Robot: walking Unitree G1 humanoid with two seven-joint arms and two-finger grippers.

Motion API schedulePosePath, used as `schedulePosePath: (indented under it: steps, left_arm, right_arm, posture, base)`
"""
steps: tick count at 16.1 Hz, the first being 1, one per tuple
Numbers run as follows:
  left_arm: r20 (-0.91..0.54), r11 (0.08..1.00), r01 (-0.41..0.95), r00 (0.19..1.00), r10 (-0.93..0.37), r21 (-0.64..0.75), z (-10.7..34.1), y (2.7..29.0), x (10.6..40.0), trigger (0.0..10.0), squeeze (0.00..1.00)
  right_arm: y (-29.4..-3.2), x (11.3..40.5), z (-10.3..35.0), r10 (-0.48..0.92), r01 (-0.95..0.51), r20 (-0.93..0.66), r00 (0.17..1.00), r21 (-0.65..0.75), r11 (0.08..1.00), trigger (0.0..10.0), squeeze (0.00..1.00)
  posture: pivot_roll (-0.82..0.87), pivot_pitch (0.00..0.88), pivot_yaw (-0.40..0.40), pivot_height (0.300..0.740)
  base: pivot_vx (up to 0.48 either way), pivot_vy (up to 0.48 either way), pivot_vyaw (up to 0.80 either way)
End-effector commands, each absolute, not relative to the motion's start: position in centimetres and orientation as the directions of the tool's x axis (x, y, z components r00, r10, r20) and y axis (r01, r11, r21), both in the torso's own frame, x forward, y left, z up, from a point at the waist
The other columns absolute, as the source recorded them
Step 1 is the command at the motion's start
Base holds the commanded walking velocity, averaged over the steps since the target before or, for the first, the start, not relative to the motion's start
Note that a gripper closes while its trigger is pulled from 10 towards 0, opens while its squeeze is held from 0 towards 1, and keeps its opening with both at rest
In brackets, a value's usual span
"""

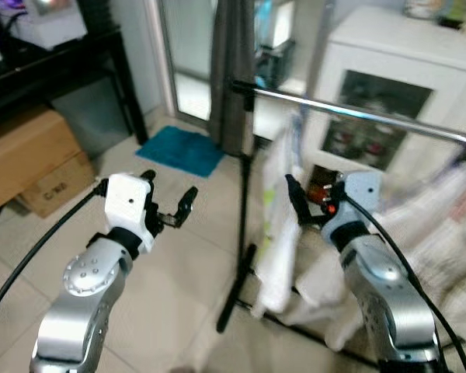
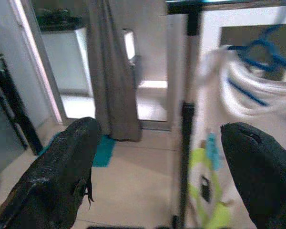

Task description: Hang hanger

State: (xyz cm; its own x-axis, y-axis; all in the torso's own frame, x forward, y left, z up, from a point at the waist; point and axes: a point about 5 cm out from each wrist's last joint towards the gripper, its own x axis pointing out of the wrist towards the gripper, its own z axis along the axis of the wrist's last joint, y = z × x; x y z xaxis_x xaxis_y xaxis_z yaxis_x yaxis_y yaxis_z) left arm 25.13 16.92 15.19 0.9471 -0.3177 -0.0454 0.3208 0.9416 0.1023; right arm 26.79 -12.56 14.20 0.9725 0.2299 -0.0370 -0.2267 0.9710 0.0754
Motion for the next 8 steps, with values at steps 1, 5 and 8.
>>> schedulePosePath:
  steps: [1,5,8]
  left_arm:
    - [-0.036,0.941,0.323,0.946,-0.321,0.101,15.4,16.9,25.4,10.0,1.0]
    - [-0.046,0.925,0.365,0.931,-0.362,0.102,15.3,16.6,25.1,10.0,1.0]
    - [-0.084,0.857,0.507,0.862,-0.501,0.095,15.0,16.1,24.0,10.0,0.97]
  right_arm:
    - [-12.3,27.0,14.7,0.239,-0.237,-0.022,0.971,0.059,0.97,10.0,0.0]
    - [-12.6,27.1,15.2,0.222,-0.221,-0.033,0.975,0.034,0.975,10.0,0.0]
    - [-12.9,27.6,16.3,0.172,-0.171,-0.064,0.983,0.011,0.985,10.0,0.0]
  posture:
    - [0.02,0.0,0.003,0.74]
    - [0.02,0.0,-0.007,0.74]
    - [0.02,0.0,-0.014,0.74]
  base:
    - [0.39,0.0,0.0]
    - [0.368,0.0,0.0]
    - [0.0,0.0,0.0]
